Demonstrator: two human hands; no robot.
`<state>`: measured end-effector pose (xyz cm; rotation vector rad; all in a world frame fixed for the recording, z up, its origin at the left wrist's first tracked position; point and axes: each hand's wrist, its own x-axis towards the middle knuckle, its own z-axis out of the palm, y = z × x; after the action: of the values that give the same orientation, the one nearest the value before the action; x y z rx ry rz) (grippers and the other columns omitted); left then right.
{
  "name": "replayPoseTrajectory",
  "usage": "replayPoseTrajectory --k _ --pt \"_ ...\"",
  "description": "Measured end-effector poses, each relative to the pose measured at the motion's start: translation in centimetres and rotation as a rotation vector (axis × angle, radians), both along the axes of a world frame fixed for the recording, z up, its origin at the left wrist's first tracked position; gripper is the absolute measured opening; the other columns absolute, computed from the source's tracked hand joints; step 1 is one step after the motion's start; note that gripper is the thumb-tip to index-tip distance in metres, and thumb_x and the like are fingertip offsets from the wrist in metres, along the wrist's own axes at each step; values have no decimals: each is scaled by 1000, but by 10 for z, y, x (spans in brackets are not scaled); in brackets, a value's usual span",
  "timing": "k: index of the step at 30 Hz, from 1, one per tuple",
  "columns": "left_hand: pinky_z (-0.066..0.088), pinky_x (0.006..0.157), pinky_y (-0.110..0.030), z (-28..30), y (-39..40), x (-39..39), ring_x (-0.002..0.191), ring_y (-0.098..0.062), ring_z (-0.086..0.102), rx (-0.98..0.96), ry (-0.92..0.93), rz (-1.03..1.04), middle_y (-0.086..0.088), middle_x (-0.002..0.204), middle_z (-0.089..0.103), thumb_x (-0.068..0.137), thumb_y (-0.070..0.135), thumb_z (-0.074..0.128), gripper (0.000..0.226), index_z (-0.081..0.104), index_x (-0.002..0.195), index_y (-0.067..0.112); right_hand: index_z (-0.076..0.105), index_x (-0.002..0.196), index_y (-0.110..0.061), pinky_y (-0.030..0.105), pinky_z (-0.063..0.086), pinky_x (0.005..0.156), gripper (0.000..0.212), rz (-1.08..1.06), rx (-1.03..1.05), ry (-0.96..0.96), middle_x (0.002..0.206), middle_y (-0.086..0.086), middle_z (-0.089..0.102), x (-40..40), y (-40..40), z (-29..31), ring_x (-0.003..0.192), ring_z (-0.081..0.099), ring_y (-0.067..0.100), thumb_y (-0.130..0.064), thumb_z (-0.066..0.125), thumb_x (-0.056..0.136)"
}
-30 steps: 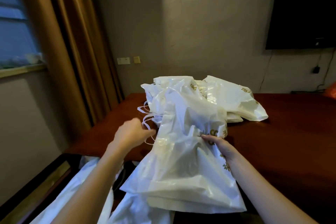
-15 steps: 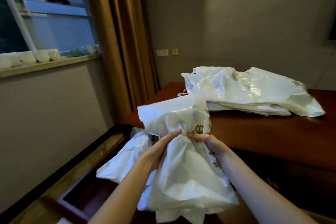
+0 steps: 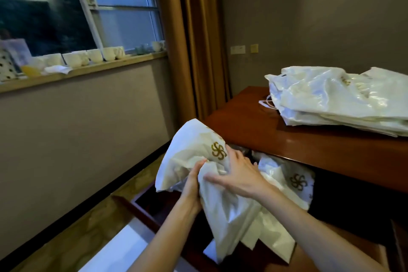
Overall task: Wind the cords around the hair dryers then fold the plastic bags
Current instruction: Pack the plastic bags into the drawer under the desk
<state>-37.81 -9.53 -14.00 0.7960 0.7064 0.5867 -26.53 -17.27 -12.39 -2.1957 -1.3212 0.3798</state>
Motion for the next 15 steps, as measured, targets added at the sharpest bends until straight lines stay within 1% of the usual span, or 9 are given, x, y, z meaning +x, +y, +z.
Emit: replayPoseTrajectory --k 2,4,6,9,11,12,13,14,15 --pt "55 68 -35 -4 -4 -4 83 -27 72 -4 2 -19 -16 93 75 97 33 49 33 66 110 7 -14 152 -23 57 10 116 132 67 -139 -37 161 0 -1 -12 2 -13 147 8 29 -83 59 60" --pt "52 74 -36 -6 -7 -9 87 -27 69 -47 19 -42 -15 86 76 99 28 47 30 66 107 6 -22 149 -23 55 14 116 138 112 -217 -28 161 1 -8 -18 4 -28 148 5 30 -78 66 59" --pt "51 79 -38 -10 -9 -15 95 -29 65 -97 63 -72 -17 90 75 99 29 50 32 66 112 4 -23 149 -26 53 19 116 135 164 -236 -27 161 0 -4 -19 2 -37 147 9 31 -72 70 62" --pt "52 74 -39 -14 0 -32 97 -29 65 -67 311 -197 -16 101 73 94 38 60 41 64 121 8 -13 152 -30 47 28 111 123 261 -252 -128 160 -1 11 -19 0 -43 140 26 33 -59 72 67" --pt "49 76 -36 -5 12 -50 103 -25 62 85 586 -444 -12 120 66 86 47 65 56 57 129 11 -5 153 -30 47 30 110 116 300 -269 -184 158 1 17 -18 0 -47 136 31 33 -55 71 68" --pt "49 76 -33 2 22 -61 100 -22 62 201 723 -578 -10 121 64 82 52 67 62 57 127 10 -1 153 -30 47 31 110 114 315 -277 -194 157 1 19 -17 0 -48 136 32 33 -56 71 69" --pt "51 70 -29 12 33 -72 90 -18 64 307 802 -669 -9 115 66 81 52 68 59 61 120 8 2 152 -31 46 31 110 111 327 -287 -194 157 0 21 -16 0 -49 136 33 32 -56 71 69" --pt "52 63 -24 25 42 -79 79 -16 67 399 809 -687 -10 105 70 85 49 66 50 65 111 6 5 152 -31 46 32 110 109 338 -299 -192 156 0 23 -16 0 -48 136 33 31 -57 71 70" --pt "51 56 -22 37 47 -83 69 -15 68 471 760 -629 -11 96 73 92 41 62 39 69 102 4 6 152 -31 45 33 110 107 346 -311 -190 156 0 23 -15 1 -47 136 34 30 -57 70 71"
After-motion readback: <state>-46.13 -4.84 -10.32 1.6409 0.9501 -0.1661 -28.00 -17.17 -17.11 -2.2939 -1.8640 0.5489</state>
